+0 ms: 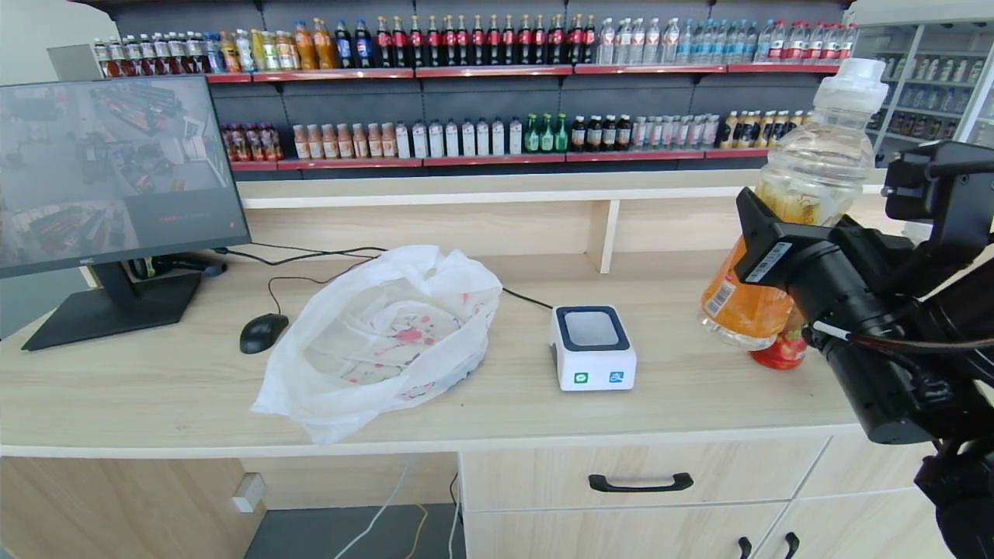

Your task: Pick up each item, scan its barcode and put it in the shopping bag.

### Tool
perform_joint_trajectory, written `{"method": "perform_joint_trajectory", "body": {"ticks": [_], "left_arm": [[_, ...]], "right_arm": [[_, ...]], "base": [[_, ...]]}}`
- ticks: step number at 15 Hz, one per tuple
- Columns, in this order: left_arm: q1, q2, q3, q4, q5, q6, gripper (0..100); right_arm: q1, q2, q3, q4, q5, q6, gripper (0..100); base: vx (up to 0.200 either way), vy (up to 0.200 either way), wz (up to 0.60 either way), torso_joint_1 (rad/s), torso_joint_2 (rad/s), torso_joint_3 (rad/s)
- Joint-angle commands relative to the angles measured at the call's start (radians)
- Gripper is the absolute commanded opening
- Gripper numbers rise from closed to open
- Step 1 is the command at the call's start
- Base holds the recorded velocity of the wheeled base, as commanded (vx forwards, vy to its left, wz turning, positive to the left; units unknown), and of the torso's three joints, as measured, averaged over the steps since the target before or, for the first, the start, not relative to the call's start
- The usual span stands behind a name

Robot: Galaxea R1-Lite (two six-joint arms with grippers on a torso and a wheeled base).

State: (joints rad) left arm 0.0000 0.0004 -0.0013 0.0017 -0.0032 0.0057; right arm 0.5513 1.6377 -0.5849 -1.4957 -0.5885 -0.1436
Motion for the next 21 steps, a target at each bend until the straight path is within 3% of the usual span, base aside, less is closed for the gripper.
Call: {"method": "perform_joint_trajectory", "body": {"ticks": [1,8,21], "left_arm": [[0.0,0.0,0.0,0.0,0.0,0.0,100],[0.0,0.0,0.0,0.0,0.0,-0.001,100],[0.0,0.0,0.0,0.0,0.0,-0.001,100]], "right_arm": [[-0.008,0.004,-0.032,0.012,0.009,0.038,0],[-0.051,0.005,-0.006,0.022,0.03,0.125,0],[-0.053,0.024,-0.007,0.02,0.042,0.154,0]], "base": [[0.0,0.0,0.0,0.0,0.0,0.0],[0.0,0.0,0.0,0.0,0.0,0.0],[0.0,0.2,0.0,0.001,0.0,0.003]]}}
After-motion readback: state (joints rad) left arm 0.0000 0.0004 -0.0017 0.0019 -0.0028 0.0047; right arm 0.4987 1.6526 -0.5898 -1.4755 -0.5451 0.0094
